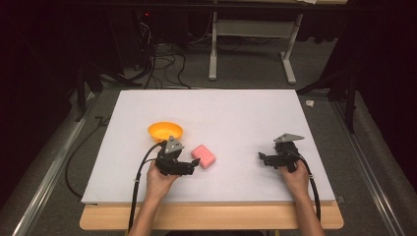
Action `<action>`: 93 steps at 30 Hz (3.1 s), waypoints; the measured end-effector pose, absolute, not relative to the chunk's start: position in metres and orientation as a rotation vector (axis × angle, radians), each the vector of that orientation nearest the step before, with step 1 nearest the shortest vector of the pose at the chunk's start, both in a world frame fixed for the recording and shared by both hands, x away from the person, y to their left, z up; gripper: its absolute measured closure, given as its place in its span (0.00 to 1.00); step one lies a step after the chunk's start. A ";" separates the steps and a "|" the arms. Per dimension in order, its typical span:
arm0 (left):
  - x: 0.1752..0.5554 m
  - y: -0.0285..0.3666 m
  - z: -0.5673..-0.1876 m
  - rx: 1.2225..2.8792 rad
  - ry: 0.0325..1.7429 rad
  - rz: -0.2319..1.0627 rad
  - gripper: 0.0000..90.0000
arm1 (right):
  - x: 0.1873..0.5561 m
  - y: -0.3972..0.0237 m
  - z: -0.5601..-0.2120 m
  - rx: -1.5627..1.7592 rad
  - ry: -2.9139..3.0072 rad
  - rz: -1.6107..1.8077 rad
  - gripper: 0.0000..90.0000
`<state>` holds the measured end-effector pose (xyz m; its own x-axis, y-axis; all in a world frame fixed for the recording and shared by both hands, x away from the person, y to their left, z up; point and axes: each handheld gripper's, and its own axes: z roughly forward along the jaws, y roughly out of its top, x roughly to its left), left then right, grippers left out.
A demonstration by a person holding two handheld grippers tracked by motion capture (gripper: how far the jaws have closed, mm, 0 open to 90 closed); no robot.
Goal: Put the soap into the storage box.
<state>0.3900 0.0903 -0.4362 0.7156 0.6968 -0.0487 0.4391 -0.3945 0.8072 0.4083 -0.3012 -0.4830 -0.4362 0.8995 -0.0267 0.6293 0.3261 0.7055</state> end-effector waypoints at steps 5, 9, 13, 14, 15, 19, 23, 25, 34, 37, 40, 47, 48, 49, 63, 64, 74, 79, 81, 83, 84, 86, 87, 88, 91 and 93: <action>0.394 0.084 -0.435 2.067 0.849 0.375 0.20 | 0.408 -0.301 -0.483 1.350 2.181 0.880 0.19; 0.399 0.079 -0.435 2.073 0.847 0.365 0.19 | 0.408 -0.301 -0.483 1.350 2.182 0.880 0.19; 0.404 0.074 -0.436 2.067 0.844 0.361 0.18 | 0.408 -0.301 -0.483 1.350 2.182 0.880 0.19; 0.406 0.073 -0.437 2.069 0.846 0.356 0.18 | 0.408 -0.301 -0.483 1.350 2.182 0.880 0.19; 0.407 0.071 -0.438 2.077 0.848 0.357 0.17 | 0.408 -0.301 -0.483 1.350 2.182 0.880 0.19; 0.411 0.066 -0.442 2.093 0.852 0.350 0.17 | 0.408 -0.301 -0.483 1.350 2.181 0.880 0.19; 0.415 0.061 -0.446 2.106 0.855 0.357 0.17 | 0.408 -0.301 -0.483 1.351 2.181 0.880 0.19; 0.416 0.058 -0.447 2.107 0.857 0.349 0.17 | 0.408 -0.301 -0.483 1.350 2.181 0.880 0.19; 0.421 0.052 -0.455 2.106 0.867 0.330 0.17 | 0.408 -0.301 -0.483 1.348 2.182 0.880 0.19; 0.423 0.050 -0.458 2.113 0.874 0.325 0.16 | 0.408 -0.301 -0.483 1.347 2.182 0.880 0.19; 0.424 0.048 -0.462 2.122 0.885 0.313 0.15 | 0.408 -0.302 -0.483 1.348 2.182 0.880 0.19; 0.426 0.043 -0.469 2.146 0.882 0.308 0.10 | 0.408 -0.301 -0.483 1.351 2.182 0.880 0.19; 0.426 0.043 -0.470 2.150 0.881 0.307 0.10 | 0.408 -0.301 -0.483 1.351 2.182 0.881 0.19; 0.426 0.043 -0.471 2.148 0.884 0.304 0.10 | 0.408 -0.301 -0.483 1.351 2.182 0.880 0.19; 0.425 0.037 -0.478 2.196 0.868 0.327 0.08 | 0.408 -0.302 -0.483 1.348 2.182 0.880 0.19; 0.425 0.037 -0.479 2.203 0.864 0.330 0.08 | 0.408 -0.302 -0.483 1.348 2.182 0.880 0.19; 0.426 0.033 -0.485 2.222 0.859 0.334 0.09 | 0.408 -0.302 -0.483 1.347 2.182 0.880 0.19; 0.425 0.034 -0.486 2.221 0.850 0.344 0.10 | 0.408 -0.301 -0.483 1.352 2.180 0.881 0.19; 0.424 0.035 -0.487 2.211 0.850 0.351 0.10 | 0.408 -0.301 -0.483 1.356 2.180 0.882 0.19; 0.424 0.035 -0.487 2.212 0.849 0.351 0.10 | 0.408 -0.301 -0.483 1.353 2.181 0.881 0.19; 0.424 0.035 -0.487 2.212 0.849 0.350 0.11 | 0.408 -0.301 -0.483 1.356 2.180 0.882 0.19; 0.424 0.035 -0.486 2.211 0.847 0.350 0.11 | 0.408 -0.301 -0.483 1.356 2.180 0.882 0.19; 0.424 0.035 -0.486 2.211 0.846 0.350 0.12 | 0.408 -0.301 -0.483 1.356 2.180 0.882 0.19; 0.424 0.035 -0.486 2.211 0.844 0.351 0.13 | 0.408 -0.301 -0.483 1.356 2.180 0.882 0.19; 0.424 0.036 -0.486 2.209 0.844 0.351 0.15 | 0.408 -0.301 -0.483 1.355 2.181 0.881 0.19; 0.424 0.036 -0.486 2.209 0.845 0.352 0.15 | 0.408 -0.301 -0.483 1.355 2.181 0.881 0.19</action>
